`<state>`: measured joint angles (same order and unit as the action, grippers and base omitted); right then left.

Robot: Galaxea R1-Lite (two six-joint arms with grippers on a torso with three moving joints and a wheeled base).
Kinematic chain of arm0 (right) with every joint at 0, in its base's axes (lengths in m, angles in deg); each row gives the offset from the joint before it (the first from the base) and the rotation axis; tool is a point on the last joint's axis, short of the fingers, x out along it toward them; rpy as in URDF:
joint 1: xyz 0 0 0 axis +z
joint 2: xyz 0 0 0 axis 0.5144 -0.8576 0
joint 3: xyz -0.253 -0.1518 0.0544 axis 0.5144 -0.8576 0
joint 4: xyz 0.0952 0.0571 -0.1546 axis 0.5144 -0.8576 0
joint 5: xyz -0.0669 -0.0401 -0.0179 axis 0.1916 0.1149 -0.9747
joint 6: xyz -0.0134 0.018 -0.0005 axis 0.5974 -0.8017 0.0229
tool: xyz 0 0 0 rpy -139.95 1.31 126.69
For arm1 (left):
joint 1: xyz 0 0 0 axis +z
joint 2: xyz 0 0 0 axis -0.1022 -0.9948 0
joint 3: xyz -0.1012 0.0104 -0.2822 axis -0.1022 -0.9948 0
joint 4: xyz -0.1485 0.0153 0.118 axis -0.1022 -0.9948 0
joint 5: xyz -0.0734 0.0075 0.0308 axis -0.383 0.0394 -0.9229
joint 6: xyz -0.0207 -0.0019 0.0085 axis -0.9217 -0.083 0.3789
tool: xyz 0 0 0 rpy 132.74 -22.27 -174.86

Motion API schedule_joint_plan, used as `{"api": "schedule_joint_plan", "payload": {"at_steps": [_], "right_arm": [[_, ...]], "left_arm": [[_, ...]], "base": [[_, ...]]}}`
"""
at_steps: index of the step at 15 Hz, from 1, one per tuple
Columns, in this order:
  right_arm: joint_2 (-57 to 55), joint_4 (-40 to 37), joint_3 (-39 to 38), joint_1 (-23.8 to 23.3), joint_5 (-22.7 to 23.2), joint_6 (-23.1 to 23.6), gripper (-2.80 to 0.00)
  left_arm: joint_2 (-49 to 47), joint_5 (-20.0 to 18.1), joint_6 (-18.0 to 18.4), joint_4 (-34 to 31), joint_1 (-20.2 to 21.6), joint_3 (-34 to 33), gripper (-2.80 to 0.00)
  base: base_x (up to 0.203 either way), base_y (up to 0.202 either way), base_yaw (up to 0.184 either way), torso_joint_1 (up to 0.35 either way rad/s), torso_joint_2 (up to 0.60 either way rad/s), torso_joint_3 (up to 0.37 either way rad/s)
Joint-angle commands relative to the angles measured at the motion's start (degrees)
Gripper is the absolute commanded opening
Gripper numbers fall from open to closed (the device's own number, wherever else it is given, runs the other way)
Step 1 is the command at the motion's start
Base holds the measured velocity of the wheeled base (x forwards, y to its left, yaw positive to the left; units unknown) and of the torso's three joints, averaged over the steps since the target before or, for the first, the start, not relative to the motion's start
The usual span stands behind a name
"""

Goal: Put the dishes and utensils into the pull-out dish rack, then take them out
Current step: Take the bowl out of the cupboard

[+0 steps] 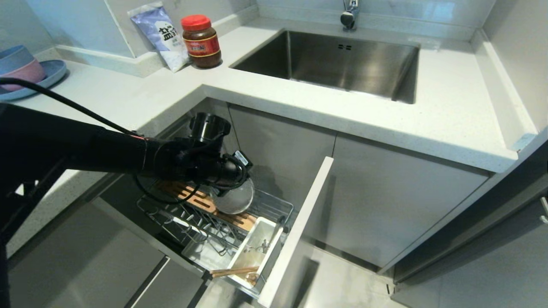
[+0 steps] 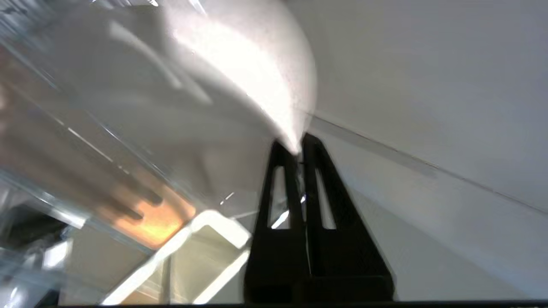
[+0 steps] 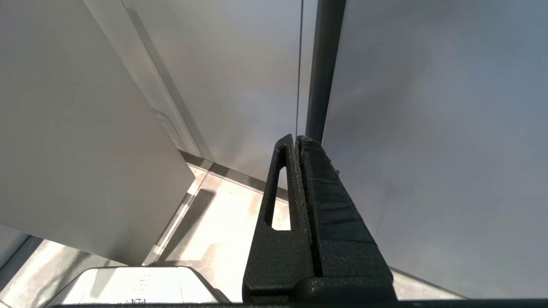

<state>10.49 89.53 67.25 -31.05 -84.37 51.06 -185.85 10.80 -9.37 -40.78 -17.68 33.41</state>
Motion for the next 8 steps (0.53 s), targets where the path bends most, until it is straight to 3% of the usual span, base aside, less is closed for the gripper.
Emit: {"api": "schedule_joint_plan", "payload": {"at_steps": [1,8], "right_arm": [[0.1,0.0,0.0,0.0,0.0,0.0,-2.8],[0.1,0.0,-0.1,0.0,0.0,0.0,-2.8]], "left_arm": [[4.3,0.0,-0.3,1.5,-0.6,-1.9,-2.8],[21.0,0.1,0.2,2.1,-3.6,-6.7,-2.8]], "base": [[0.0,0.0,0.0,0.0,0.0,0.0],[0.0,0.0,0.0,0.0,0.0,0.0]]}}
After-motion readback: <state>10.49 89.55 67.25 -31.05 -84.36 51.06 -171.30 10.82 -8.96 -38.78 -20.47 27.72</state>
